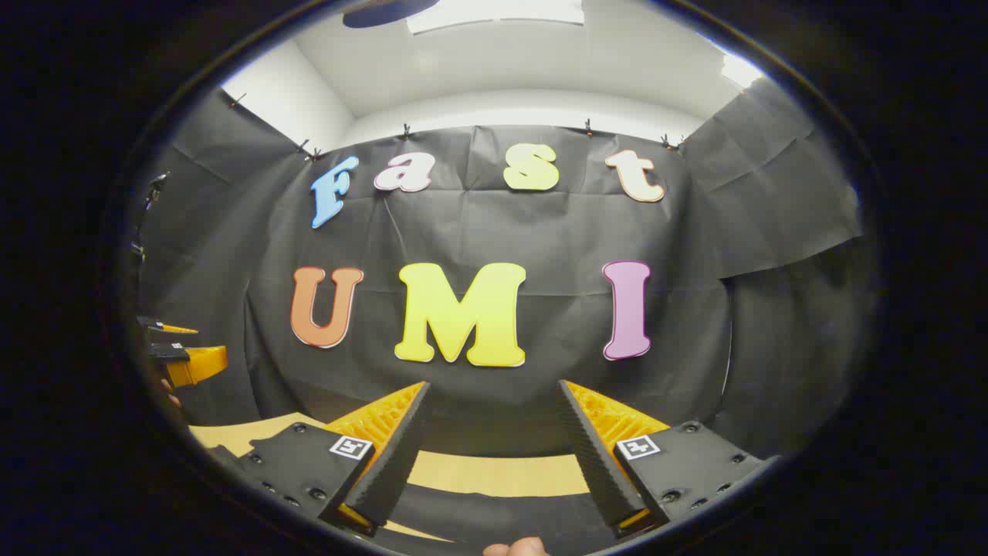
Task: Grasp the waist and the cuffs of the jeans and fold them to make the two legs overlap; first hold the waist and fold one-third of the jeans toward the cuffs, then hold the cuffs and fold the remaining one-third in the same direction to finish folding.
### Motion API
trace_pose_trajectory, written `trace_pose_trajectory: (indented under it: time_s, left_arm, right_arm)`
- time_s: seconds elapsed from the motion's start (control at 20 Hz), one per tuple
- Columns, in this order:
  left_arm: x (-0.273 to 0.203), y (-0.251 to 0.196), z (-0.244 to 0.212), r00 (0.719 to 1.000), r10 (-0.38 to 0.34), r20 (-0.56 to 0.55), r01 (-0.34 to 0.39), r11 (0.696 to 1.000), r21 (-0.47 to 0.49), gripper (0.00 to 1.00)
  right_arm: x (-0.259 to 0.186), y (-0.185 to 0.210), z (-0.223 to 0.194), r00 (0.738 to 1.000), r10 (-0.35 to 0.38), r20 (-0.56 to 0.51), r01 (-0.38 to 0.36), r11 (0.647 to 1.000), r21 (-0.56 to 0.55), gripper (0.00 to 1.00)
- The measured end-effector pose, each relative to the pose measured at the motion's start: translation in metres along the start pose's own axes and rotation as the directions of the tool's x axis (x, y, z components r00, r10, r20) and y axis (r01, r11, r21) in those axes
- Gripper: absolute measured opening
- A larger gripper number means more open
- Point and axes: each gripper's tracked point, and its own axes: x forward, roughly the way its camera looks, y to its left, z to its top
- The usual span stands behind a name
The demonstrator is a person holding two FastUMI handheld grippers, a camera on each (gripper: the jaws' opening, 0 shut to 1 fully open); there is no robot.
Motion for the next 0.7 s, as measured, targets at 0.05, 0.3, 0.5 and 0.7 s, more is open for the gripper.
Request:
trace_pose_trajectory:
  time_s: [0.05, 0.3, 0.5, 0.7]
  left_arm:
    - [-0.001, -0.002, 0.003, 1.000, -0.009, 0.012, 0.009, 1.000, -0.003, 1.00]
    - [-0.002, -0.002, 0.003, 1.000, -0.019, 0.016, 0.019, 0.999, 0.044, 1.00]
    - [-0.003, -0.008, 0.008, 0.999, -0.027, 0.036, 0.026, 0.999, 0.048, 1.00]
    - [-0.007, -0.008, 0.008, 0.999, -0.020, 0.041, 0.017, 0.998, 0.066, 1.00]
  right_arm:
    - [0.000, 0.000, 0.002, 1.000, -0.005, 0.001, 0.005, 1.000, 0.005, 0.99]
    - [0.001, 0.000, 0.003, 1.000, -0.002, 0.010, 0.002, 1.000, -0.014, 0.99]
    - [0.003, -0.016, 0.011, 0.998, -0.041, 0.045, 0.042, 0.999, -0.005, 0.99]
    - [0.006, -0.023, 0.009, 0.998, -0.056, 0.034, 0.056, 0.998, -0.005, 0.98]
